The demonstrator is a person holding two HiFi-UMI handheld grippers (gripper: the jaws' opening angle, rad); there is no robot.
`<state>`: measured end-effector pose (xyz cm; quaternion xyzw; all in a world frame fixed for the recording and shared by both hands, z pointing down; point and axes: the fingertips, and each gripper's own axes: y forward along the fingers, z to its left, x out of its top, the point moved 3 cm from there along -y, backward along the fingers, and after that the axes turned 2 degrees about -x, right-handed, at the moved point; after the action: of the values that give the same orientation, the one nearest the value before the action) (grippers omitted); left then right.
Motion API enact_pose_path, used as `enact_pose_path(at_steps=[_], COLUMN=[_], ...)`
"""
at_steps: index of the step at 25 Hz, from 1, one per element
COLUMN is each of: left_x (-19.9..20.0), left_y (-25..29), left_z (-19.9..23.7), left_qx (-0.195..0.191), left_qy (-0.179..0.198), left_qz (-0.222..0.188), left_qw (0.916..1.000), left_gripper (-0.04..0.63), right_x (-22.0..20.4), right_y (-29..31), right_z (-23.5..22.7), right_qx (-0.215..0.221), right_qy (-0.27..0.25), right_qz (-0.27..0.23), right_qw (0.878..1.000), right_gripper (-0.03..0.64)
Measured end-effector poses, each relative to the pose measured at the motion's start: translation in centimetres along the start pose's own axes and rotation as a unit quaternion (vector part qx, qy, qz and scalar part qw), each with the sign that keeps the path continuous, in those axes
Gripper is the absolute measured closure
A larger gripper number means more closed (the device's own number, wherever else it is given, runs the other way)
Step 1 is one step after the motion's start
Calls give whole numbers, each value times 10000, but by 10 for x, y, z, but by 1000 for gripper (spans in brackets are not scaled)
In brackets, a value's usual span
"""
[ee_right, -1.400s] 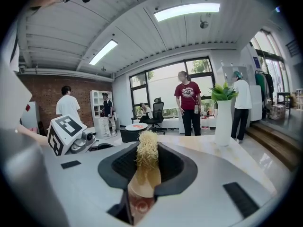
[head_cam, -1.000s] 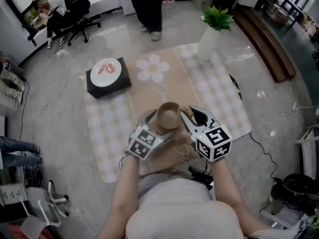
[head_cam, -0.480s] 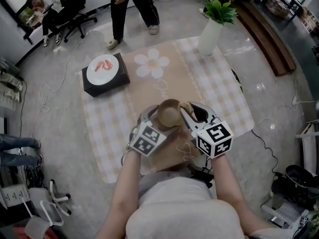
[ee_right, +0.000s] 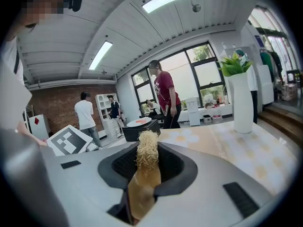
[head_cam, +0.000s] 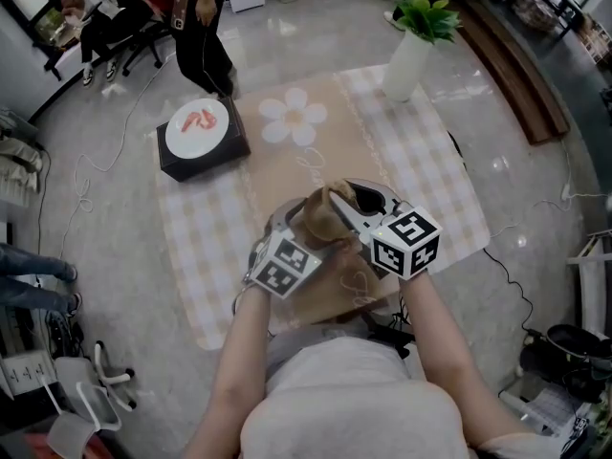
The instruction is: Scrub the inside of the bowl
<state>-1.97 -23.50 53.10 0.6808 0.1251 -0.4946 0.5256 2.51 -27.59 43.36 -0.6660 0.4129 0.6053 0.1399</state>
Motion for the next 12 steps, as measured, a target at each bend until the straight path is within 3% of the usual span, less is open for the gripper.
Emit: enact_pose_path(at_steps=[8, 12], left_x=[0, 0], left_y=[-1, 0], left_z=[0, 0], left_qx=[-3, -3], left_qy=[9, 21], left_qz=[2, -13], left_qw=[10000, 10000], left_gripper=[164, 164], right_x=[-12, -13], right_y=[34, 45], right_z=[-1, -3], right_qx=[523, 577], right_qy=[198, 157], right_qz=[523, 601], right_qw=[9971, 9964], right_gripper=[517, 517])
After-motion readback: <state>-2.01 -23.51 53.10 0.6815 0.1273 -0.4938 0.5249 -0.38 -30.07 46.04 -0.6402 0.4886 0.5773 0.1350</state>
